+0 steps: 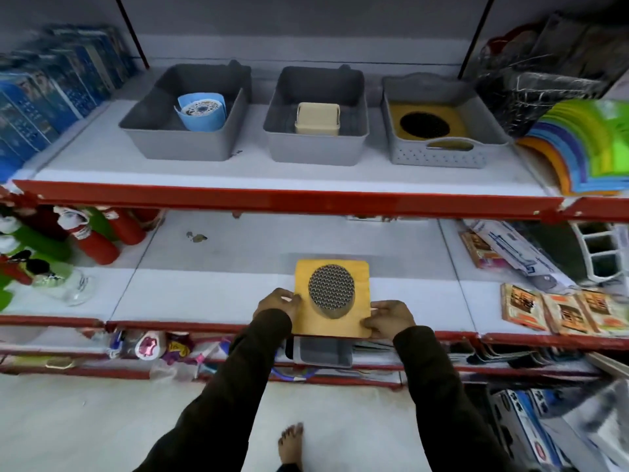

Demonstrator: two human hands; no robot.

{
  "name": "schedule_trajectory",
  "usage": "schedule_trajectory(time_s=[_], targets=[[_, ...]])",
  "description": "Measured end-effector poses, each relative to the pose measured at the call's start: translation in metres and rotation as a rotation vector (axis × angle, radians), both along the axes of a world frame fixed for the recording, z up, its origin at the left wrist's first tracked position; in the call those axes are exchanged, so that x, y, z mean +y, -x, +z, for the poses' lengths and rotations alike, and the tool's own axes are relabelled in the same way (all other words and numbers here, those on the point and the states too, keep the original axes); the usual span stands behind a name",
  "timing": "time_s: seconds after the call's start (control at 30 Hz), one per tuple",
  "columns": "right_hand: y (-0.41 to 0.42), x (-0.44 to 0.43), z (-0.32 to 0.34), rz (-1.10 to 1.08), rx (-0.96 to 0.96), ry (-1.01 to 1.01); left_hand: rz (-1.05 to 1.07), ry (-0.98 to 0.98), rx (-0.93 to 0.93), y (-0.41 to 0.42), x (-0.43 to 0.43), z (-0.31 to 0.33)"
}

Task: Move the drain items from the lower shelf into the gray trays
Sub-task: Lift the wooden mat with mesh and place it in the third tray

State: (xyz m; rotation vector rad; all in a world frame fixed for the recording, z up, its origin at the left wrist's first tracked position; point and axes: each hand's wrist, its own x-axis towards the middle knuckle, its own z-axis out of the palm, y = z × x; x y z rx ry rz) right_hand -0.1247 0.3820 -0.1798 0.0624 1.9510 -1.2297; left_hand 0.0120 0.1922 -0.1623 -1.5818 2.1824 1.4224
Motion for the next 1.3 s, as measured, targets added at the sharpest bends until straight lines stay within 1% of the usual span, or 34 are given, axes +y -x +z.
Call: schedule_trajectory(time_s=[0.1,0.23,0.33,0.43,0.57,0.73,0.87,0.9,1.0,1.13,1.2,1.3], targets=[[-0.007,0.037,0.036,0.004,0.023,0.033,-0.003,0.044,0.055,-0.011,0.035,0.029],[-0.009,0.081,0.093,0.055,0.067,0.046,-0.002,-0.027,0.160,-0.020,0.072,0.074],[-0.009,0.111,0.143,0.101,0.100,0.079,-0.044,-0.071,0.207,-0.024,0.089,0.118],[-0.008,0.134,0.190,0.124,0.147,0.166,-0.089,-0.072,0.266,-0.024,0.094,0.164],[0.000,0.145,0.238,0.129,0.206,0.312,-0.099,-0.017,0.420,-0.020,0.093,0.220],[0.039,0.134,0.284,0.044,0.323,0.459,-0.127,0.079,0.579,0.024,0.080,0.276],[0.083,0.111,0.306,-0.005,0.379,0.422,-0.142,0.105,0.621,0.076,0.066,0.295],[0.109,0.098,0.315,-0.041,0.410,0.416,-0.160,0.111,0.639,0.104,0.053,0.305],[0.148,0.082,0.321,-0.105,0.429,0.354,-0.165,0.136,0.614,0.150,0.043,0.307],[0.204,0.042,0.322,-0.142,0.435,0.202,-0.202,0.159,0.540,0.221,0.015,0.304],[0.224,0.025,0.319,-0.151,0.444,0.127,-0.215,0.205,0.513,0.241,0.009,0.299],[0.243,0.010,0.312,-0.178,0.534,0.057,-0.237,0.264,0.482,0.260,0.002,0.293]])
